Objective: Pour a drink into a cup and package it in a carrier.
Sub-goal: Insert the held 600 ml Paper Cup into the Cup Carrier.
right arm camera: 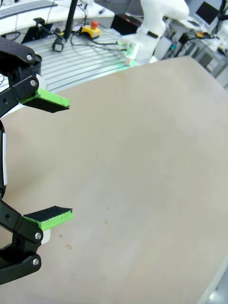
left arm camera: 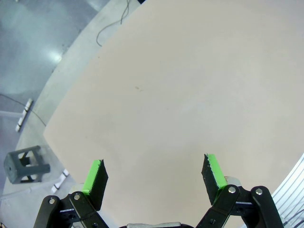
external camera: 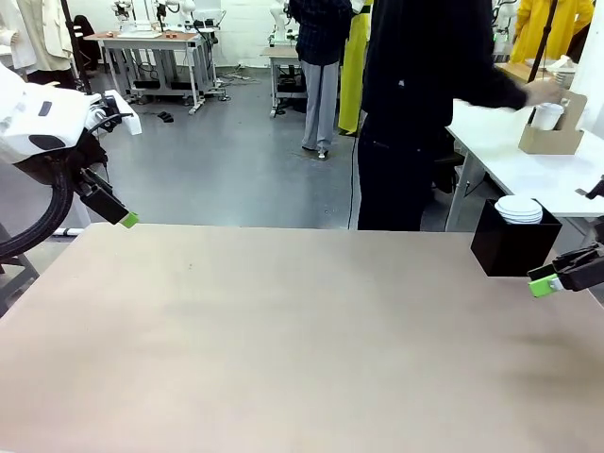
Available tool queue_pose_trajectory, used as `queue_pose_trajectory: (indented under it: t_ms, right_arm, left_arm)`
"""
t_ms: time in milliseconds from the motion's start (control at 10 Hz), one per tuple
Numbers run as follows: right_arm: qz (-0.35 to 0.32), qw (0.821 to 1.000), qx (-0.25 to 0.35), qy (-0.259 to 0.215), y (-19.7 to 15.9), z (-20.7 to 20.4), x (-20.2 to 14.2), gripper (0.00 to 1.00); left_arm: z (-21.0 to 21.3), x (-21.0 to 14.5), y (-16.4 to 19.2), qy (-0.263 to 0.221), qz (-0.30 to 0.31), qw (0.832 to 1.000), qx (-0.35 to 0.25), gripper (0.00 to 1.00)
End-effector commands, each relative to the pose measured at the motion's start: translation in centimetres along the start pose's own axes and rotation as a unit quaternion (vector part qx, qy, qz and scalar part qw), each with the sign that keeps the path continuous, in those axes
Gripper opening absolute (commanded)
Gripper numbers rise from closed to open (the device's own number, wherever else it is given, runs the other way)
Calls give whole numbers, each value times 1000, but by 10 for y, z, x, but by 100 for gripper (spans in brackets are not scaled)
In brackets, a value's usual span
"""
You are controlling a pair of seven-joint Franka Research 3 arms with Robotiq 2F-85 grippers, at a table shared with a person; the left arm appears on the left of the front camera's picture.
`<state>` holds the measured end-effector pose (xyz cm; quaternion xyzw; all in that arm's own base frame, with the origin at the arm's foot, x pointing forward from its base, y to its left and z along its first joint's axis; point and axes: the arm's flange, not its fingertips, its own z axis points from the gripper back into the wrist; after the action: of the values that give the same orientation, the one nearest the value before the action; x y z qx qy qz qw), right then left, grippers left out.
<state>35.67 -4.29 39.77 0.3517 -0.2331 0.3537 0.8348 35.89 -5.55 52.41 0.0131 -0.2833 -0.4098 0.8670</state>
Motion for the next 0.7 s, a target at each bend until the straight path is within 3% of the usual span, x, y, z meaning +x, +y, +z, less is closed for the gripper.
queue_pose_trajectory:
  t_ms: [0, 600]
  right_arm:
    - [9, 1000, 0, 3, 1, 2, -1, 100]
    - [9, 1000, 0, 3, 1, 2, -1, 100]
  left_arm:
    - [2, 0, -1, 1, 7, 1000, 4, 100]
    - [2, 0, -1, 1, 7, 1000, 4, 100]
